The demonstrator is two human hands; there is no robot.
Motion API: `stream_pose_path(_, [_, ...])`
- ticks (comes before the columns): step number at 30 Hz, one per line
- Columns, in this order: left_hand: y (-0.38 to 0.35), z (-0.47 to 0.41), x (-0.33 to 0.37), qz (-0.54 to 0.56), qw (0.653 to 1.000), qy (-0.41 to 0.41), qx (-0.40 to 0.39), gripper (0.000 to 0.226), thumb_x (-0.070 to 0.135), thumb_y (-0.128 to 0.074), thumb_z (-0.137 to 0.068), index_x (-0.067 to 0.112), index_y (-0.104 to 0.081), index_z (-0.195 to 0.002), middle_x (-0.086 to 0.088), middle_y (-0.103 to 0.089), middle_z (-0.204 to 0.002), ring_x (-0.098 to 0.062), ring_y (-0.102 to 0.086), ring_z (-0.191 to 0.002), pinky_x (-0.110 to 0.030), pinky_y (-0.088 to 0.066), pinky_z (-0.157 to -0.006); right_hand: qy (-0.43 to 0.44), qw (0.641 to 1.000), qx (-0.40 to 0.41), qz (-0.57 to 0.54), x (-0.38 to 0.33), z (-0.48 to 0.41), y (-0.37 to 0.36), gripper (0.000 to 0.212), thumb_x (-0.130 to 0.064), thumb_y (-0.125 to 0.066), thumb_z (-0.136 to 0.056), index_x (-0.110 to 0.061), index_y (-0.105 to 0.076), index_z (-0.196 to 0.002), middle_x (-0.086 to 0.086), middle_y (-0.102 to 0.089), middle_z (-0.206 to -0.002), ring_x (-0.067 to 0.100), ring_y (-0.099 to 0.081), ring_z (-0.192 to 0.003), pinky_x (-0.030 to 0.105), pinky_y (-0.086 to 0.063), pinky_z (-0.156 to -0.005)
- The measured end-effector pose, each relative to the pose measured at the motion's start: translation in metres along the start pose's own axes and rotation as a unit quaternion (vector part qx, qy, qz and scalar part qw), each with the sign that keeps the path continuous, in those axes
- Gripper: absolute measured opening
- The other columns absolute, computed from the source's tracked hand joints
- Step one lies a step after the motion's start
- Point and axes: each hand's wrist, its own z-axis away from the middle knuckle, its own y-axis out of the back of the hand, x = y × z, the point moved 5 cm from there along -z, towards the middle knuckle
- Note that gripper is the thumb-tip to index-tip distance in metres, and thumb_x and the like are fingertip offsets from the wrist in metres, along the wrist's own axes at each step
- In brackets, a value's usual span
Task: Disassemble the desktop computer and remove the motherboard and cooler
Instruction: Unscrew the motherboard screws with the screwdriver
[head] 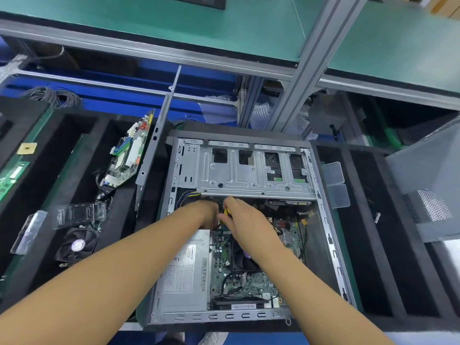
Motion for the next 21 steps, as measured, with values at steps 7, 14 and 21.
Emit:
stream_pose_path(7, [-0.001,-0.001,-0.003,-0.008,1.0,-0.012,-0.005,0.021,0.018,-0.058,-0.095,0.006,-0.064,-0.112,-0.006,-0.058,-0.097,-0.025,-0.056,-0.089,-0.04,-0.051,-0.092,0.017,0.988,0.002,0.154,-0.012,-0.002,0.0,0.029,-0.046,-0.04,-0.104,-0.017,-0.043,-0.099,0.002,-0.06,-0.079,0.028,-0.062,-0.067,0.032,-0.026,-0.048])
stream_pose_path(14, [0.001,0.011,-0.003,0.033,0.998,-0.042,0.037,0.029,0.018,-0.059,-0.095,0.007,-0.063,-0.121,-0.01,-0.065,-0.117,-0.028,-0.061,-0.107,-0.039,-0.05,-0.096,0.054,0.988,-0.108,0.098,-0.021,-0.011,0.005,0.02,-0.026,-0.038,-0.106,-0.009,-0.047,-0.113,0.014,-0.056,-0.106,0.033,-0.054,-0.097,0.038,-0.038,-0.07])
stream_pose_path(21, [0.015,0.044,-0.006,0.082,0.992,-0.091,0.035,0.016,0.018,-0.054,-0.093,0.011,-0.064,-0.103,-0.01,-0.066,-0.104,-0.023,-0.057,-0.087,-0.03,-0.042,-0.071,0.078,0.982,-0.138,0.105,-0.023,-0.008,0.017,0.028,-0.016,-0.048,-0.095,-0.009,-0.04,-0.121,0.011,-0.05,-0.118,0.03,-0.045,-0.108,0.039,-0.038,-0.075])
